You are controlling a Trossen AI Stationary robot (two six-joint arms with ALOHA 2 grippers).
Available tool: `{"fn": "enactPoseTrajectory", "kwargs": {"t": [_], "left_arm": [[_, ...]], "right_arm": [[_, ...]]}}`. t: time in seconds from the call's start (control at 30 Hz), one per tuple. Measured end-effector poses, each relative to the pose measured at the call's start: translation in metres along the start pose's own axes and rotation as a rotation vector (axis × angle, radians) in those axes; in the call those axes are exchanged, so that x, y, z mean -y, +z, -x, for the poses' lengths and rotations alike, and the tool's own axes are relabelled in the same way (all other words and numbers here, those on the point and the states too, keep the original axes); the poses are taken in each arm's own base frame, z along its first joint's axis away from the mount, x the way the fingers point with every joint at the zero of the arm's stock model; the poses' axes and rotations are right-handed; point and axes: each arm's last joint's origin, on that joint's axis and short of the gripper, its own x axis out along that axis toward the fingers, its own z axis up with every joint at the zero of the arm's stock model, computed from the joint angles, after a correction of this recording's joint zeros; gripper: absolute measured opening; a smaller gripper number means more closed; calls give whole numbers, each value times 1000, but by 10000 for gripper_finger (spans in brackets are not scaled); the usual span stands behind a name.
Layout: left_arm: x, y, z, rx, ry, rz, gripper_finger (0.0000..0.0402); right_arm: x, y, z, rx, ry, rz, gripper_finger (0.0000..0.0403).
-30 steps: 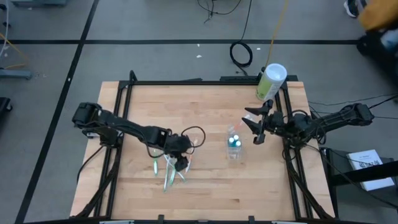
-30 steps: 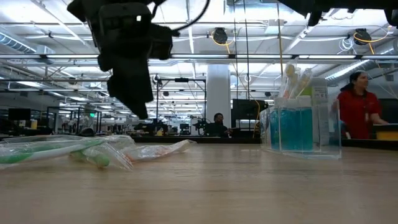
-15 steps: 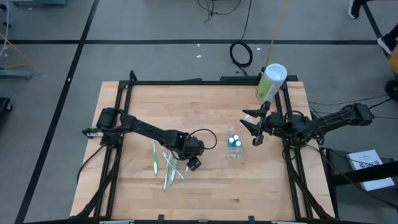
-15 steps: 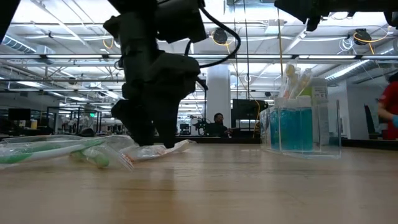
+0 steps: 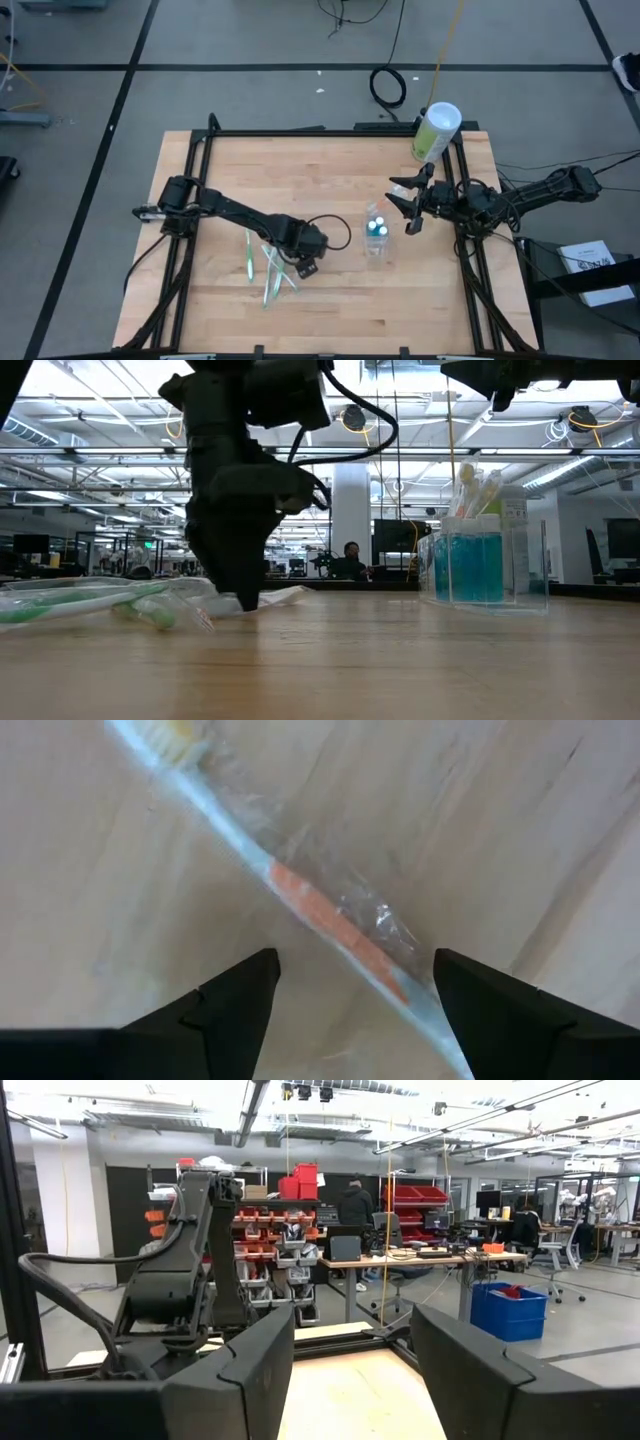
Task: Pick & Place toothbrushing station
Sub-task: Put the orange toothbrush into the top of the transparent organizer
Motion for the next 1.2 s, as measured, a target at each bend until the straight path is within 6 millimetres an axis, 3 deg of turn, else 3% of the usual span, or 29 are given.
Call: {"fn": "enactPoseTrajectory", "kwargs": {"t": [0.13, 0.4, 0.6, 0.7, 0.83, 1.2], "left_arm": [[-4, -3, 4, -48, 71, -78, 282], [-21, -7, 20, -46, 467, -184, 282], [-30, 1, 21, -35, 477, -131, 282], [-39, 4, 22, -17, 496, 11, 282], [-46, 11, 24, -6, 424, 212, 282], [-12, 14, 27, 10, 54, 89, 282]], "right_arm": [[0, 0, 0, 0, 0, -2, 194], [0, 0, 0, 1, 0, -3, 194], [0, 0, 0, 0, 0, -3, 194], [0, 0, 0, 0, 0, -3, 194], [0, 0, 0, -2, 0, -2, 194], [0, -3, 0, -30, 1, -6, 194]]}}
